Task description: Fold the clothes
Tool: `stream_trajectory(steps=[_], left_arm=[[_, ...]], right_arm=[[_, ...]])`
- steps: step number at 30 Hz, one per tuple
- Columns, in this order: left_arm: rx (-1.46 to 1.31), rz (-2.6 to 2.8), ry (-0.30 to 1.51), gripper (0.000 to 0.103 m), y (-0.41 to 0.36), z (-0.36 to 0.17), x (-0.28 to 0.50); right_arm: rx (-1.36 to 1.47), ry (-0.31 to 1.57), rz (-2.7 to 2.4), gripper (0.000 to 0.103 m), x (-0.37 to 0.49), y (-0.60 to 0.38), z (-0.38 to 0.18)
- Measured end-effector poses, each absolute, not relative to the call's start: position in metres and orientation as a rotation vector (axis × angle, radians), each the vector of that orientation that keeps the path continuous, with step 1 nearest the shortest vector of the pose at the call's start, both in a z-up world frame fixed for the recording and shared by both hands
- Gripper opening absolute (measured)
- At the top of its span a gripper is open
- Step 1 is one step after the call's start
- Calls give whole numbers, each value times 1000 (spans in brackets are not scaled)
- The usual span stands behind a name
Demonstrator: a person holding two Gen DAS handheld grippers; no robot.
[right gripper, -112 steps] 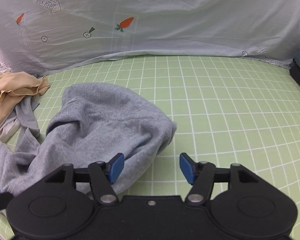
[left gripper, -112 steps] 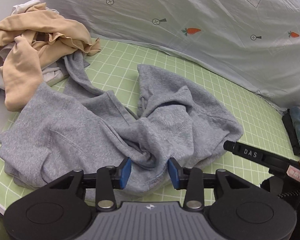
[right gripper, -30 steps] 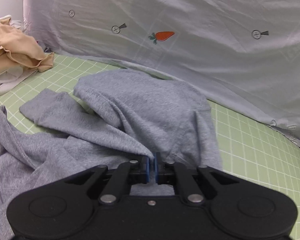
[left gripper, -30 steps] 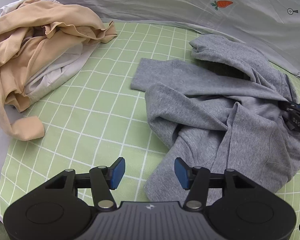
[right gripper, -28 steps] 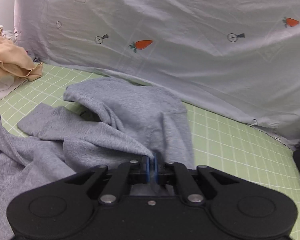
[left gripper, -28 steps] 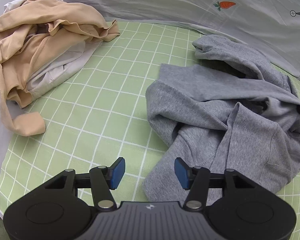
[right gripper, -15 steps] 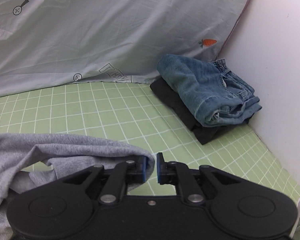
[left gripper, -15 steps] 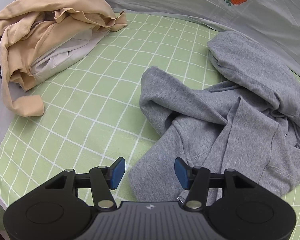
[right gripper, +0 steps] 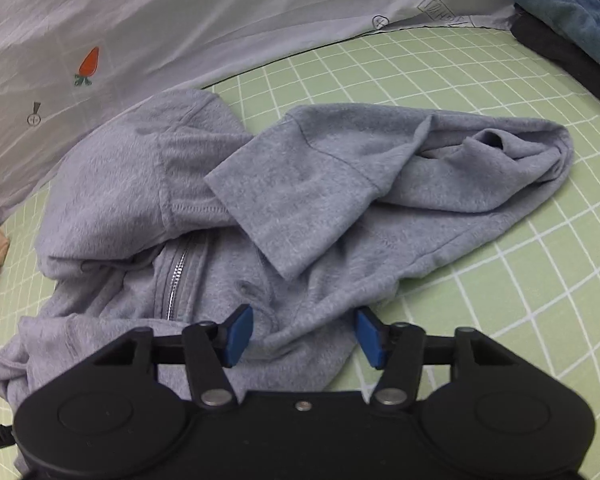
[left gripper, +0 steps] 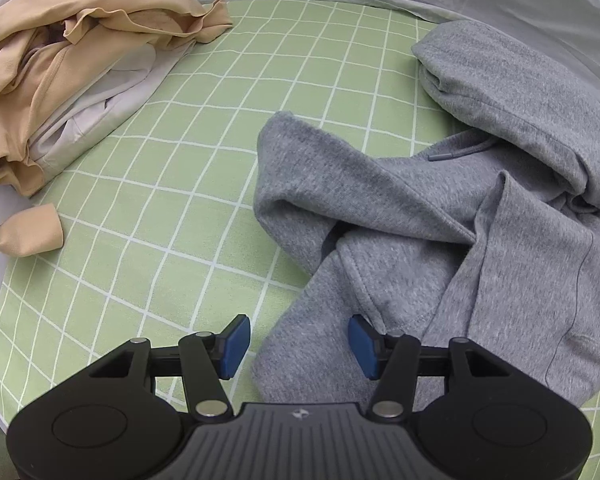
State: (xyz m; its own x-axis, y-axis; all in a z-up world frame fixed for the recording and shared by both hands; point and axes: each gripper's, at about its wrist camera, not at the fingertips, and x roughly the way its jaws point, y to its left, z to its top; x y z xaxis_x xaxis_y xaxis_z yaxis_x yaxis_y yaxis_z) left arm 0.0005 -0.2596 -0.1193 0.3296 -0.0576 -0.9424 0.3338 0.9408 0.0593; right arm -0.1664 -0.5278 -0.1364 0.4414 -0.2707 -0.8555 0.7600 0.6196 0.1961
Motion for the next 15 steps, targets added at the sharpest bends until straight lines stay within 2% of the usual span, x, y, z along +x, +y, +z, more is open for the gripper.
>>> stream_trajectory(steps=[1, 2, 7, 10, 15], left_arm=[[267, -261, 1211, 56, -260, -119, 0], [270, -262, 1211, 56, -260, -119, -1], [219, -283, 1211, 57, -252, -112, -5], [231, -296, 1161, 57, -253, -101, -8], [280, -453, 1079, 57, -277, -88, -15]], right_arm=[[610, 905, -713, 12, -165, -527, -137], [616, 898, -716, 8, -167, -529, -138], [593, 863, -828, 4, -186, -569, -140], [588, 853, -954, 4, -202, -606, -146], [417, 887, -1006, 7, -203, -628, -146]])
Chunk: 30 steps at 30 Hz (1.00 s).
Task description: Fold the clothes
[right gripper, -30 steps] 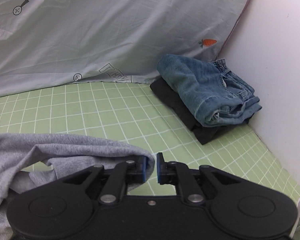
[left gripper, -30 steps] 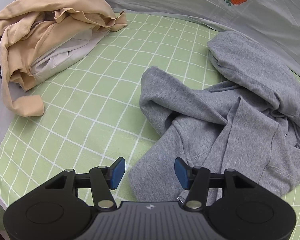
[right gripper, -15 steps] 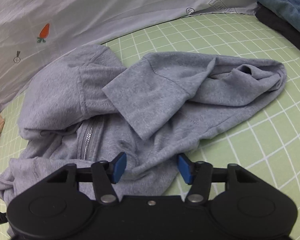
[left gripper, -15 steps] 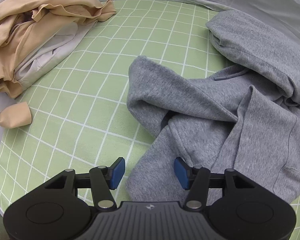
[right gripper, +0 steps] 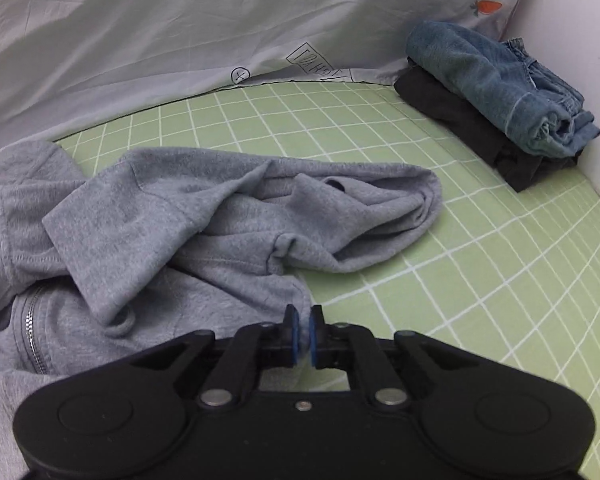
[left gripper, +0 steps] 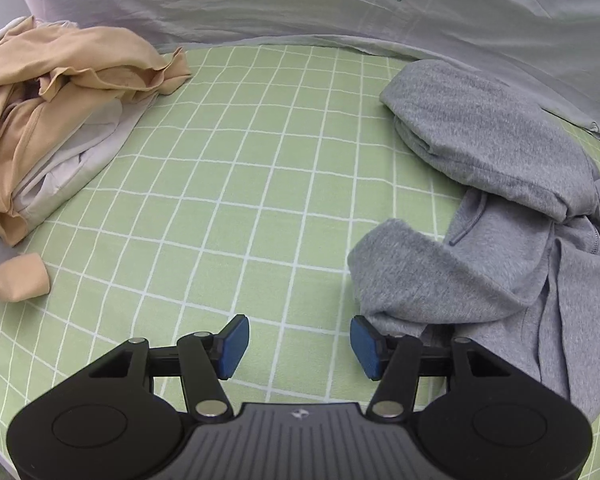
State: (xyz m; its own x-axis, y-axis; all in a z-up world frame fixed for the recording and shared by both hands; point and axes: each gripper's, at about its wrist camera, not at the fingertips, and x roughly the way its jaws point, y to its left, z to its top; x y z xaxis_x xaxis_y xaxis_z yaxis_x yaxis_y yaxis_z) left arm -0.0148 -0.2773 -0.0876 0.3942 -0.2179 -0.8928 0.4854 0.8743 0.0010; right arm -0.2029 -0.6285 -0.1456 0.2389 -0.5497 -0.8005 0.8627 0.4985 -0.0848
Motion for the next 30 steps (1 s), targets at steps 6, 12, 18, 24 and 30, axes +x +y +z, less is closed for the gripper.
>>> stream_trajectory(steps=[6, 12, 18, 24, 30], left_arm=[[381, -659, 995, 62, -314, -87, -25], [308, -762, 1020, 62, -313, -87, -24], [159, -797, 1050, 63, -291, -80, -20], [-101, -856, 1108, 71, -268, -77, -14], [-19, -825, 1125, 74, -284, -88, -19]], right_arm=[[373, 875, -980, 43, -208, -599, -133], [397, 872, -942, 49, -214, -568, -127], [458, 879, -911, 57, -209, -555, -125], [500, 893, -890, 62, -204, -552, -131], [513, 900, -890, 64, -206, -552, -134]])
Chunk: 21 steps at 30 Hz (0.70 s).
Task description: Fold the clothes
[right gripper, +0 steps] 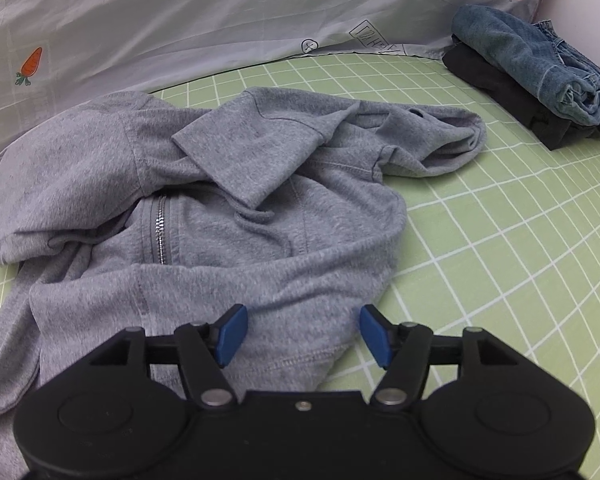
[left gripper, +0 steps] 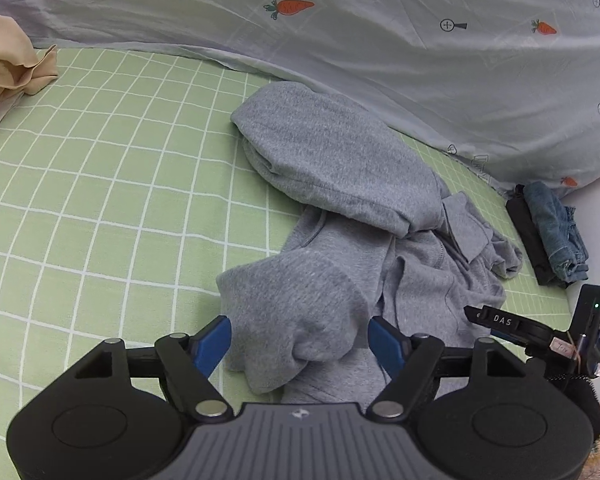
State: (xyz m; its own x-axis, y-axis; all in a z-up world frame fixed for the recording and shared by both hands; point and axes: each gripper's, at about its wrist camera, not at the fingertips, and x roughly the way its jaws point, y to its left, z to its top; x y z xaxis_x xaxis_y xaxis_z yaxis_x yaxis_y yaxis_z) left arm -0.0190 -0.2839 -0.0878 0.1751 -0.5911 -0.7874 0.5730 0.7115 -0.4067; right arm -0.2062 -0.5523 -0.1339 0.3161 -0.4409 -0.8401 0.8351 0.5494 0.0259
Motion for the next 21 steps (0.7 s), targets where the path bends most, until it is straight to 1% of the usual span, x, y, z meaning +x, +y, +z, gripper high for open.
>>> stream_trajectory(steps=[1, 2, 3, 4, 7, 10, 13, 15, 17, 19, 20, 21], left_arm=[[-25, -819, 1132, 70, -286, -91, -18], [-43, -815, 1141, 62, -288, -93, -17], [-49, -812, 1145, 39, -289, -95, -16], [-33, -798, 1140, 13, -291, -95, -14], [12, -710, 1067, 11, -288, -86, -5], [-63, -615, 978, 11, -269, -63, 21], [-102, -496, 841, 10, -247, -34, 49], [-90, -398, 764, 11, -239, -22, 66], [-68, -295, 690, 14, -232, -12, 83], [-18, -218, 681, 20, -234, -11, 92], [11, -182, 685, 26, -236, -12, 95], [14, -186, 701, 39, -236, -14, 94]], right_arm=[[514, 902, -890, 64, -207, -552, -135], [512, 903, -889, 64, -207, -553, -135], [509, 904, -887, 64, -207, -553, -135], [505, 906, -887, 64, -207, -552, -135], [499, 909, -884, 65, -207, -552, -136], [491, 911, -884, 66, -207, -552, -137], [471, 913, -884, 67, -207, -552, -138], [456, 916, -881, 67, -207, -552, -138], [442, 919, -878, 68, -206, -552, -138], [414, 928, -874, 68, -204, -550, -137], [392, 933, -877, 68, -202, -547, -136], [375, 931, -874, 68, -200, -545, -133]])
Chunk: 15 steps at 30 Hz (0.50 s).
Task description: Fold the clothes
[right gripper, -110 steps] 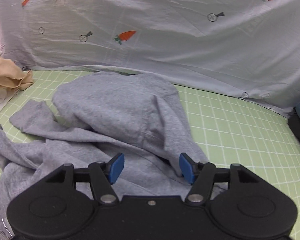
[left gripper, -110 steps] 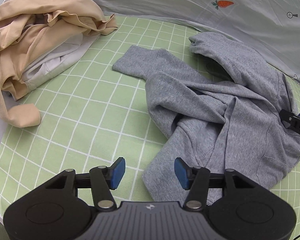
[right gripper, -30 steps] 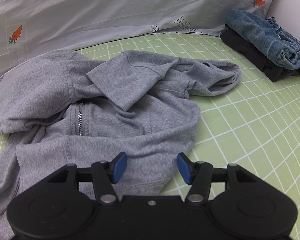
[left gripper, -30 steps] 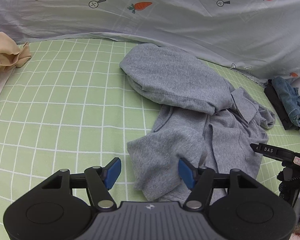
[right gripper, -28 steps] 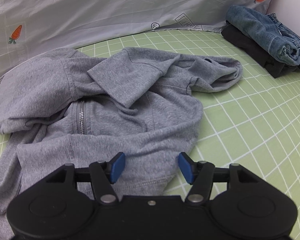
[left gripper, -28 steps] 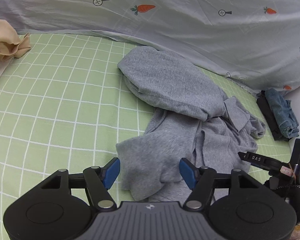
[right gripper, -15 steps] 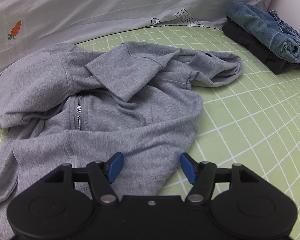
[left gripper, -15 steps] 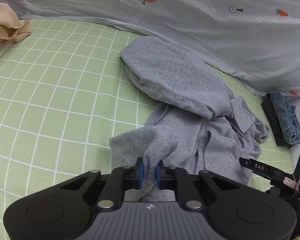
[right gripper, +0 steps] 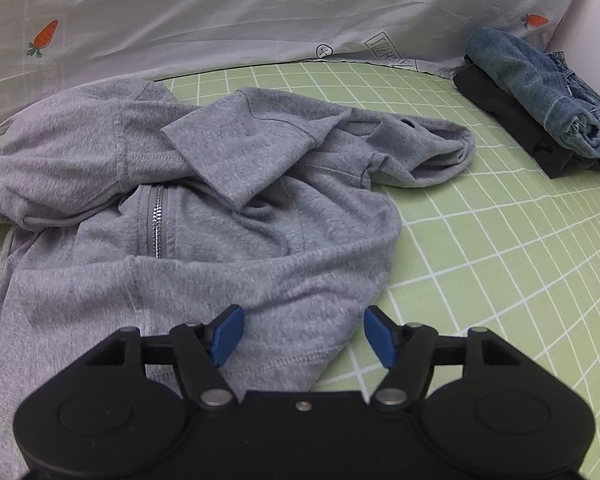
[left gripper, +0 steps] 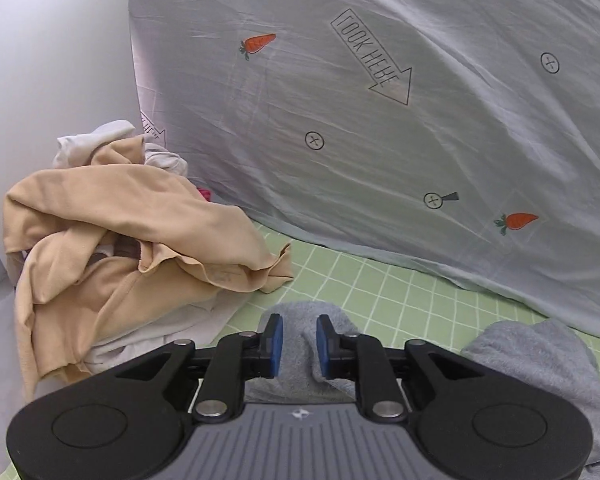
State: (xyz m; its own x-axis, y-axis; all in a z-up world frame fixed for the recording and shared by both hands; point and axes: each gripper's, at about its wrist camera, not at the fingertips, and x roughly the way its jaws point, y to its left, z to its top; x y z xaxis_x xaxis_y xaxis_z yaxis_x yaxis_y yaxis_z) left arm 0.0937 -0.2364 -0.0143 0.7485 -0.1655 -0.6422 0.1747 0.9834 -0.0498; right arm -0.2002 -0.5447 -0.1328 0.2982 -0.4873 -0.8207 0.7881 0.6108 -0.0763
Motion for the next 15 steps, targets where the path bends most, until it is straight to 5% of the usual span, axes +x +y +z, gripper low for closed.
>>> stream_trajectory(steps=[4, 7, 12, 13, 15], left_arm=[[-45, -347, 837, 64, -240, -41, 59], [-2, -460, 994, 64, -258, -74, 23], [88, -596, 1187, 64, -283, -116, -33], [124, -610, 1191, 64, -286, -118, -39], [180, -628, 1189, 64, -290, -119, -50]], right_arm=[[345, 862, -802, 69, -188, -531, -113], [331, 829, -719, 81, -174, -520, -104], [357, 899, -614, 84, -145, -504, -119], [367, 923, -616, 83, -142, -502, -126], [358, 925, -623, 63, -145, -500, -130]])
